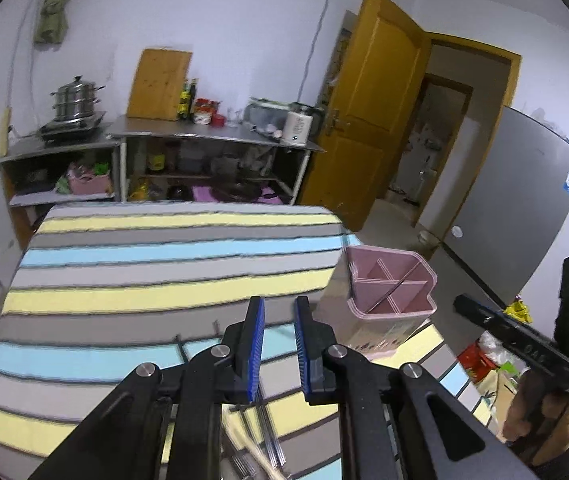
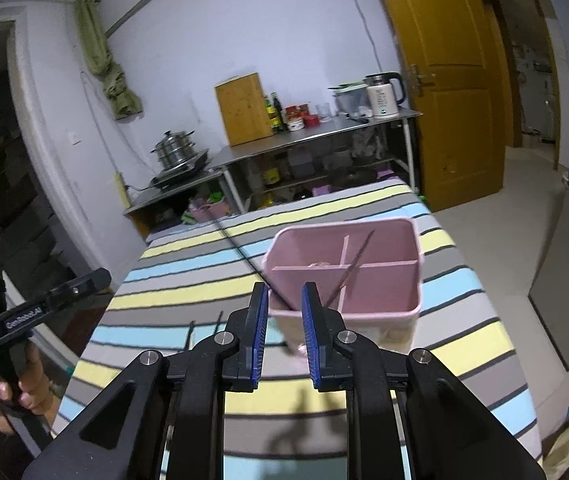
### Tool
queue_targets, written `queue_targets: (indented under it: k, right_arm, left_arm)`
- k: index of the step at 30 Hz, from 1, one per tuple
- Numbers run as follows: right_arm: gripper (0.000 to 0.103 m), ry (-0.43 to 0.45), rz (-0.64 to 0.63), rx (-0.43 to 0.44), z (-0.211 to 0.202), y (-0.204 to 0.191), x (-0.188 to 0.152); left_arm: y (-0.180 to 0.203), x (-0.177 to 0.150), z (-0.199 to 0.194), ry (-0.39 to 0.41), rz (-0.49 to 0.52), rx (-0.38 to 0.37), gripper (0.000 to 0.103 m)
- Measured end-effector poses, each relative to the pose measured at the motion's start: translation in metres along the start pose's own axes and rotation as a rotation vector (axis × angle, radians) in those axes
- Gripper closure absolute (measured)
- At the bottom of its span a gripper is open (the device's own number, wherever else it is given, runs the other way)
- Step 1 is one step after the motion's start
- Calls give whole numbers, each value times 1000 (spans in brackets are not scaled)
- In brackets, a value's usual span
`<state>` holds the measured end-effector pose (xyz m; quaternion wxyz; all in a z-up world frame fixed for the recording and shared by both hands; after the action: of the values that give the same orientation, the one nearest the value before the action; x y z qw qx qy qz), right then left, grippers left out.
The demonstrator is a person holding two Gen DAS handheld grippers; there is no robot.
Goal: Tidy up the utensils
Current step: 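Move both open tools back down to the chopstick pile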
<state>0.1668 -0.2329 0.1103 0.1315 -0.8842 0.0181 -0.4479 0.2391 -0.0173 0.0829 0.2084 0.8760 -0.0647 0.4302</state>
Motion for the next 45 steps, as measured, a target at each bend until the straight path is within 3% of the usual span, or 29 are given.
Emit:
queue_targets:
  k: [11, 23, 30, 45]
  right_arm:
    - [85, -81, -61, 75, 9, -34, -40]
    - [85, -185, -107, 113, 41, -54, -74]
    - [85, -251, -121, 121, 67, -63, -91]
    - [85, -377, -134, 74, 148, -80, -113]
  left_arm:
    - [-60, -77, 10, -126, -117, 103, 89]
    - [-90, -123, 58, -242, -177, 147, 89]
    - [-99, -132, 82, -281, -185, 176, 89]
    - [-101, -125, 95, -240, -113, 245, 89]
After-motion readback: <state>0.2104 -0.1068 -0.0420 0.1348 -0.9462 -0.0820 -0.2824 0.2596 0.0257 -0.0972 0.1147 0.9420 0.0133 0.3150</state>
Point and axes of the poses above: each gripper's, at about its wrist camera, not at the fingertips, and z roughly the way its jaws point, y to its right, x to its top, the point moved 4 cm from there along z, roughly the way its jaws point, and after that the axes turned 4 degrees about -x, right-handed, at the moved point
